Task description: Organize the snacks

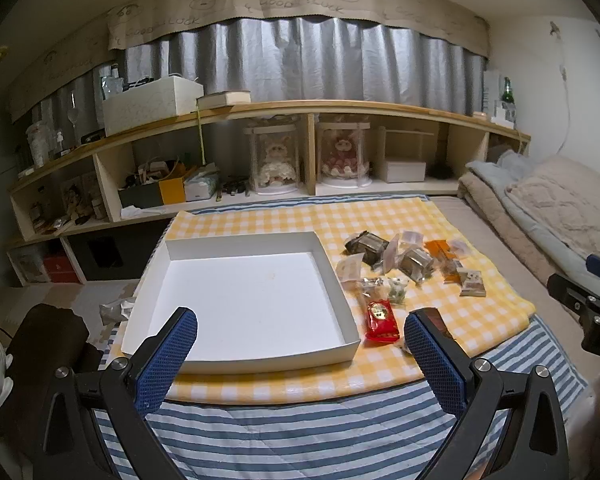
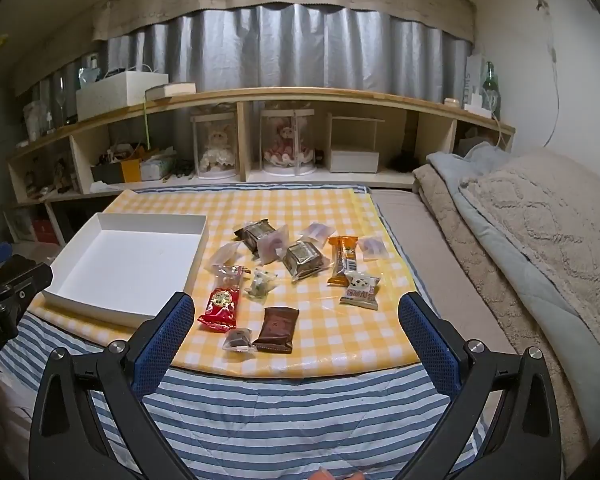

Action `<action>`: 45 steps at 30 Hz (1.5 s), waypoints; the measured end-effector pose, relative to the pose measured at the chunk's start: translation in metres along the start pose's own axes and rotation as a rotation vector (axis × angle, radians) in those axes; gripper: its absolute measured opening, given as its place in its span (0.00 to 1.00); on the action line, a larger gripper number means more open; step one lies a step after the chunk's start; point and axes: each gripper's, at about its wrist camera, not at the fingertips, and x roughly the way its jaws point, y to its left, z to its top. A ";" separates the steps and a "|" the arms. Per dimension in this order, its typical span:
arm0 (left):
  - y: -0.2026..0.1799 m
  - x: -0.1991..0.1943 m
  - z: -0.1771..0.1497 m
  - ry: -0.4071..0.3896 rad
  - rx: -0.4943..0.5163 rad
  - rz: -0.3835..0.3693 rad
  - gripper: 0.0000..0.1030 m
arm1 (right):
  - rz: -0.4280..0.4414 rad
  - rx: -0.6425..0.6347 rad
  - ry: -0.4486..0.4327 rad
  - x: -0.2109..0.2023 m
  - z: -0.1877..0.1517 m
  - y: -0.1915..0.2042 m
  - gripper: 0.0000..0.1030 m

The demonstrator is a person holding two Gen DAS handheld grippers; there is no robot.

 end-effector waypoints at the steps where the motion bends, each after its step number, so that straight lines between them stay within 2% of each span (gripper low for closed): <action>1: 0.001 0.001 0.000 0.000 0.000 -0.001 1.00 | 0.000 0.000 0.000 0.000 0.000 0.000 1.00; 45: -0.007 0.000 0.000 -0.001 0.011 -0.009 1.00 | -0.001 -0.008 -0.001 0.000 -0.001 0.002 1.00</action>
